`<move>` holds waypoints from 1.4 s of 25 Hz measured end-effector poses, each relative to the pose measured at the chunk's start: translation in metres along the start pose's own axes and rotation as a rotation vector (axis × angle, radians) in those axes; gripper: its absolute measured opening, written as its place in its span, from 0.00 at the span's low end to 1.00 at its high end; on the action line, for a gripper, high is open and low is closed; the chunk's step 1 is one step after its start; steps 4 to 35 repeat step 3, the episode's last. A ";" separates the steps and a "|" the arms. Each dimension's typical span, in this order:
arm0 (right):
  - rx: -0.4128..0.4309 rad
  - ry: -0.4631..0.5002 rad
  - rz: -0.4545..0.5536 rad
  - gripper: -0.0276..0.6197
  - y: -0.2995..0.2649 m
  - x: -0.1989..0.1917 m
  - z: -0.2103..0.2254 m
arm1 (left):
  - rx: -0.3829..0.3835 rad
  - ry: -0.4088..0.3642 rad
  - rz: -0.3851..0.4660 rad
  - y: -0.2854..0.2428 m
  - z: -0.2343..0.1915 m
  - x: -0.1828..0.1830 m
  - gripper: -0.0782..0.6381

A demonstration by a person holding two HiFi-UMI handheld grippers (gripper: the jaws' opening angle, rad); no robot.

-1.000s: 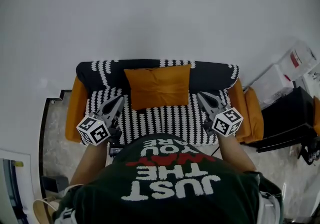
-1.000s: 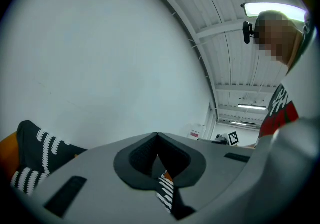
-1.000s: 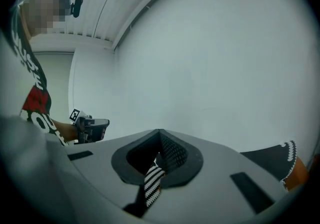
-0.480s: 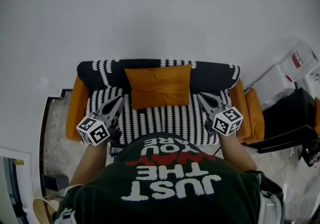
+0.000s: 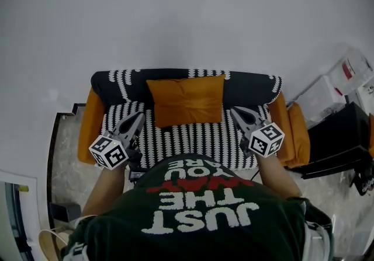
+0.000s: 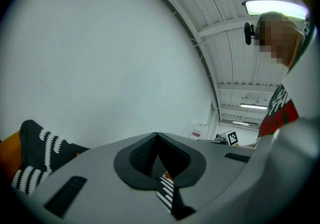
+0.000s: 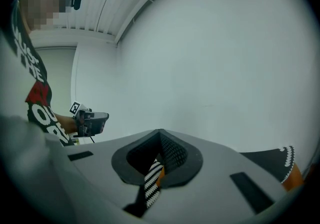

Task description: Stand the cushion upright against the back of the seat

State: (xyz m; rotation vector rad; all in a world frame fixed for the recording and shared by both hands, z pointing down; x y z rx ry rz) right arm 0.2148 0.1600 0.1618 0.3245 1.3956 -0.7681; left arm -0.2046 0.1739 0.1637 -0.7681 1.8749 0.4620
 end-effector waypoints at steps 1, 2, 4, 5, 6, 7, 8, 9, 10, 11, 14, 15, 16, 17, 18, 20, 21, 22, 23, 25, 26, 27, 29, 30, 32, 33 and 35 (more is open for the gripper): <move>0.001 0.001 0.000 0.08 0.000 0.000 0.000 | 0.000 0.000 0.000 0.000 0.000 0.000 0.10; 0.002 0.002 0.000 0.08 0.000 0.000 0.000 | 0.001 0.000 0.001 0.000 0.001 0.000 0.10; 0.003 0.004 -0.001 0.08 0.001 0.000 0.000 | 0.001 0.000 0.001 0.000 0.001 0.000 0.10; 0.003 0.004 -0.001 0.08 0.001 0.000 0.000 | 0.001 0.000 0.001 0.000 0.001 0.000 0.10; 0.003 0.004 -0.001 0.08 0.001 0.000 0.000 | 0.001 0.000 0.001 0.000 0.001 0.000 0.10; 0.003 0.004 -0.001 0.08 0.001 0.000 0.000 | 0.001 0.000 0.001 0.000 0.001 0.000 0.10; 0.003 0.004 -0.001 0.08 0.001 0.000 0.000 | 0.001 0.000 0.001 0.000 0.001 0.000 0.10; 0.003 0.004 -0.001 0.08 0.001 0.000 0.000 | 0.001 0.000 0.001 0.000 0.001 0.000 0.10; 0.003 0.004 -0.001 0.08 0.001 0.000 0.000 | 0.001 0.000 0.001 0.000 0.001 0.000 0.10; 0.003 0.004 -0.001 0.08 0.001 0.000 0.000 | 0.001 0.000 0.001 0.000 0.001 0.000 0.10; 0.003 0.004 -0.001 0.08 0.001 0.000 0.000 | 0.001 0.000 0.001 0.000 0.001 0.000 0.10; 0.003 0.004 -0.001 0.08 0.001 0.000 0.000 | 0.001 0.000 0.001 0.000 0.001 0.000 0.10; 0.003 0.004 -0.001 0.08 0.001 0.000 0.000 | 0.001 0.000 0.001 0.000 0.001 0.000 0.10; 0.003 0.004 -0.001 0.08 0.001 0.000 0.000 | 0.001 0.000 0.001 0.000 0.001 0.000 0.10; 0.003 0.004 -0.001 0.08 0.001 0.000 0.000 | 0.001 0.000 0.001 0.000 0.001 0.000 0.10; 0.003 0.004 -0.001 0.08 0.001 0.000 0.000 | 0.001 0.000 0.001 0.000 0.001 0.000 0.10; 0.003 0.004 -0.001 0.08 0.001 0.000 0.000 | 0.001 0.000 0.001 0.000 0.001 0.000 0.10; 0.003 0.004 -0.001 0.08 0.001 0.000 0.000 | 0.001 0.000 0.001 0.000 0.001 0.000 0.10; 0.003 0.004 -0.001 0.08 0.001 0.000 0.000 | 0.001 0.000 0.001 0.000 0.001 0.000 0.10; 0.003 0.004 -0.001 0.08 0.001 0.000 0.000 | 0.001 0.000 0.001 0.000 0.001 0.000 0.10; 0.003 0.004 -0.001 0.08 0.001 0.000 0.000 | 0.001 0.000 0.001 0.000 0.001 0.000 0.10; 0.003 0.004 -0.001 0.08 0.001 0.000 0.000 | 0.001 0.000 0.001 0.000 0.001 0.000 0.10; 0.003 0.004 -0.001 0.08 0.001 0.000 0.000 | 0.001 0.000 0.001 0.000 0.001 0.000 0.10; 0.003 0.004 -0.001 0.08 0.001 0.000 0.000 | 0.001 0.000 0.001 0.000 0.001 0.000 0.10; 0.003 0.004 -0.001 0.08 0.001 0.000 0.000 | 0.001 0.000 0.001 0.000 0.001 0.000 0.10; 0.003 0.004 -0.001 0.08 0.001 0.000 0.000 | 0.001 0.000 0.001 0.000 0.001 0.000 0.10; 0.003 0.004 -0.001 0.08 0.001 0.000 0.000 | 0.001 0.000 0.001 0.000 0.001 0.000 0.10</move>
Point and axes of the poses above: the fingertips, and each gripper's own axes: y backward along the fingers, z to its right, x out of its top, the point moved 9 cm from there along y, backward along the fingers, and after that the axes turned 1 degree about -z, right-handed, at the moved point
